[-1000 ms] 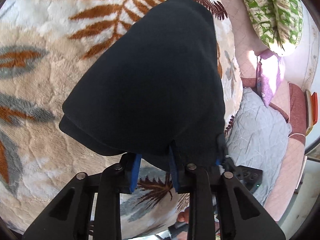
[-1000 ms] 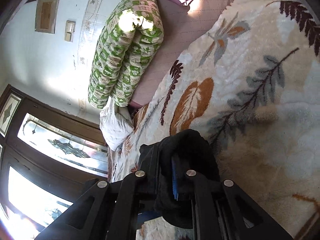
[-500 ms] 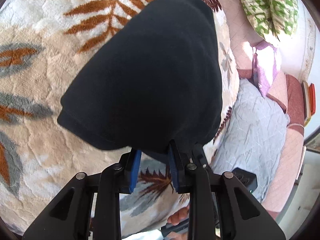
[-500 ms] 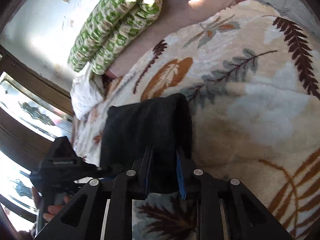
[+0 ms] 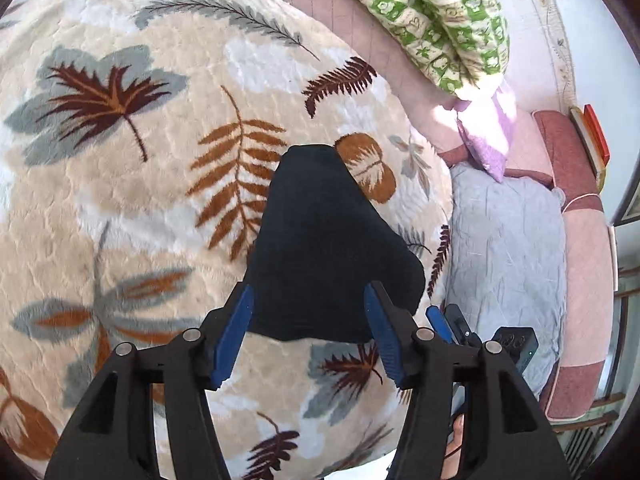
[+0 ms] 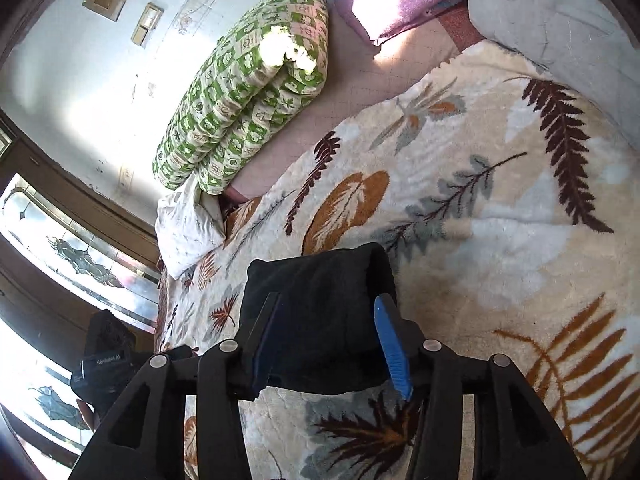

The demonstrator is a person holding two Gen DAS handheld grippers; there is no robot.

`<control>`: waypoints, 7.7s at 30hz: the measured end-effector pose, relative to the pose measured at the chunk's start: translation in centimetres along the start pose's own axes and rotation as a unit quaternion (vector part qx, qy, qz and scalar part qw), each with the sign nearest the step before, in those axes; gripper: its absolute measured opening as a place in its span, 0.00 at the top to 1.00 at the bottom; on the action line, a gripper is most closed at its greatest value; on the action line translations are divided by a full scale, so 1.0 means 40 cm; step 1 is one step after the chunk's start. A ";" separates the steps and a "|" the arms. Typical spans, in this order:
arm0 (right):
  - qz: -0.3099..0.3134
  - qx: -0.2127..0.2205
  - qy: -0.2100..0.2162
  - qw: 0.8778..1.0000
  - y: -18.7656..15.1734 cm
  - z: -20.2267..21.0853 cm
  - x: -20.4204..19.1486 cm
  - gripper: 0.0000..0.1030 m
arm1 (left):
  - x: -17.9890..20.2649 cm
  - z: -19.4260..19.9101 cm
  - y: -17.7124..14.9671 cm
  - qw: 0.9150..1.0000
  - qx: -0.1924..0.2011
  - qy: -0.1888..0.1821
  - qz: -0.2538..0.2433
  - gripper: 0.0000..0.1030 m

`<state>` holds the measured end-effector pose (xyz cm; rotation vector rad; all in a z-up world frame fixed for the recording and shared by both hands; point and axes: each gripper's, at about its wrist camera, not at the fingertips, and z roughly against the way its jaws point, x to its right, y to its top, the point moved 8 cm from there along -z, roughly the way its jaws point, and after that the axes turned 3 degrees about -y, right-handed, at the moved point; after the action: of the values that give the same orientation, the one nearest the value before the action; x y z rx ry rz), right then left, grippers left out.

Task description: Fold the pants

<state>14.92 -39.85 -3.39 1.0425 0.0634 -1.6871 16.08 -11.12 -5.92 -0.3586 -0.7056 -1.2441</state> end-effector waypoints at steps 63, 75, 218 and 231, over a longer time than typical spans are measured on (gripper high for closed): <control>0.038 -0.101 -0.024 0.994 -0.259 -0.256 -0.205 0.59 | -0.199 0.096 -0.045 0.998 0.000 -0.016 -0.064 0.78; -0.001 -0.104 0.069 0.992 -0.295 -0.304 -0.213 0.69 | -0.208 0.123 -0.029 0.996 0.022 0.008 -0.081 0.78; 0.240 0.028 -0.251 0.937 -0.614 -0.002 -0.457 0.01 | -0.303 0.448 -0.354 0.907 0.243 0.289 -0.184 0.43; 0.240 0.024 -0.252 0.937 -0.615 -0.006 -0.453 0.01 | -0.294 0.440 -0.355 0.912 0.235 0.277 -0.192 0.43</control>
<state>-4.42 -16.18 -2.55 0.5675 -0.5294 -1.4531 -4.21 3.89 -2.42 0.5447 -0.5651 -1.4047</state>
